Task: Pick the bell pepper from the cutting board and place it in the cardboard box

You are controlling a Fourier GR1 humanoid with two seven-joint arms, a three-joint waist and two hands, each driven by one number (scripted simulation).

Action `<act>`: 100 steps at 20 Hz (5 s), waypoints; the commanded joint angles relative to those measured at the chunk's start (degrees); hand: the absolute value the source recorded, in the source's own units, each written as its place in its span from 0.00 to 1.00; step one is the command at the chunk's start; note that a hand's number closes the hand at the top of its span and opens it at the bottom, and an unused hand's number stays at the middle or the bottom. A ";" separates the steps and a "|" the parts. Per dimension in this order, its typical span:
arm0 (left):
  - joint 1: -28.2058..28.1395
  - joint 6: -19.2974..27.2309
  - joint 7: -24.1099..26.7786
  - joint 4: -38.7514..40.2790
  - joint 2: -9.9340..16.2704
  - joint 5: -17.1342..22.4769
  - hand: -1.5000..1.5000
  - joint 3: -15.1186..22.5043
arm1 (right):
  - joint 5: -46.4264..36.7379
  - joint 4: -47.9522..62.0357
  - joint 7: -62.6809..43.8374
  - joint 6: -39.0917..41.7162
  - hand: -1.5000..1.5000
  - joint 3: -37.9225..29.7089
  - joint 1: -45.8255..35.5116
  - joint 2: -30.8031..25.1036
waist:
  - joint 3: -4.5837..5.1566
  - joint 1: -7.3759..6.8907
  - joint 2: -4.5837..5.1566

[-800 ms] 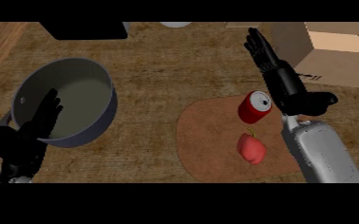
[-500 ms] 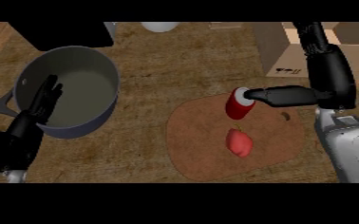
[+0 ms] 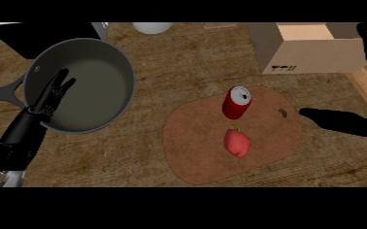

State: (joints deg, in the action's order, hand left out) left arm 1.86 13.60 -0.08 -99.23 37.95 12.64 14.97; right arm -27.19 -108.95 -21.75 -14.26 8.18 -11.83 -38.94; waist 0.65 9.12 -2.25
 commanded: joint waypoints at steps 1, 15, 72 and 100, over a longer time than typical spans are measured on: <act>0.87 -1.07 2.00 -0.21 -1.33 -1.06 0.50 1.94 | -9.83 -10.57 -7.75 4.05 0.00 4.79 7.07 -5.46 | -0.17 -1.53 0.59; 9.30 -6.03 5.32 7.47 -5.07 -1.90 0.50 3.76 | -12.22 -25.26 -49.90 39.37 0.00 24.85 3.22 -3.72 | -0.12 -8.80 2.49; 10.03 -14.99 7.79 12.55 -8.28 -3.80 0.50 -3.18 | -51.27 10.55 -49.36 52.91 0.00 22.75 6.48 38.89 | -0.64 -9.28 2.21; 12.33 -16.96 5.31 12.69 -13.69 -8.31 0.50 -4.78 | -27.71 -10.08 26.58 42.74 1.00 30.26 1.49 15.80 | -1.22 -10.34 2.71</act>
State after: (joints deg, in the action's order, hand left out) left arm 14.10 -3.03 5.94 -86.45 24.31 3.55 10.61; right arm -61.59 -113.72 -8.84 31.65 40.36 -9.61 -17.03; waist -0.38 -2.11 0.38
